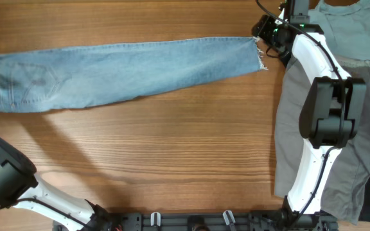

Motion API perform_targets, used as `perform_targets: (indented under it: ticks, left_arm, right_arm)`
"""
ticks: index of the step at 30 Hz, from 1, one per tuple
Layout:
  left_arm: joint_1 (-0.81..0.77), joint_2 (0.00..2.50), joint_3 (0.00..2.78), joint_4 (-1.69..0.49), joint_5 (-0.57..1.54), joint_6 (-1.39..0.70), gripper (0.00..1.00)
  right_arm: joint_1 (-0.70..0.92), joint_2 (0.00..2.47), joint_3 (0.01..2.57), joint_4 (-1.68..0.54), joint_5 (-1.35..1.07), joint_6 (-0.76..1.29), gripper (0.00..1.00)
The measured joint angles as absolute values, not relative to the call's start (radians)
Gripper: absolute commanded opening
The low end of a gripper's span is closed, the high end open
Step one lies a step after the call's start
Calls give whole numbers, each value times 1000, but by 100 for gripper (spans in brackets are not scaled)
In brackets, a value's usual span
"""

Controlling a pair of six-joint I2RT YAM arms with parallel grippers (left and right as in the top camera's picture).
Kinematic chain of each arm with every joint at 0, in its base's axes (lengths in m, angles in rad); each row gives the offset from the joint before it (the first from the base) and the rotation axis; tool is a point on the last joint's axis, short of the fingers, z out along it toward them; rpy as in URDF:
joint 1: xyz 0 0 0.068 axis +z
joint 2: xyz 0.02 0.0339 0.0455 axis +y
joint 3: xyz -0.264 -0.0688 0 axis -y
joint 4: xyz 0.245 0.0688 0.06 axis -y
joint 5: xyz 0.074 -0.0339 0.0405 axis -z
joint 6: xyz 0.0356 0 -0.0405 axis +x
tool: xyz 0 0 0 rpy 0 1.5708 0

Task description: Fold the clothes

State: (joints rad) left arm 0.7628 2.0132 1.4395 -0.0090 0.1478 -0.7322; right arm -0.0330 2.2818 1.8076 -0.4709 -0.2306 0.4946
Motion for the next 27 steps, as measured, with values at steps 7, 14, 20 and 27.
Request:
perform_targets:
  ticks: [7, 14, 20, 27]
  left_arm:
    - [762, 2018, 1443, -244, 156, -485, 100]
    - [773, 2018, 1444, -465, 187, -366, 98]
    - [772, 2018, 1444, -561, 339, -315, 95]
    - [773, 1984, 1444, -645, 381, -281, 94]
  right_arm:
    - [-74, 2281, 1809, -630, -295, 435, 100]
    - [-59, 2282, 1787, -729, -316, 391, 93]
    - [1, 2290, 1722, -584, -316, 337, 4]
    - [-4, 2293, 1710, -638, -272, 335, 4]
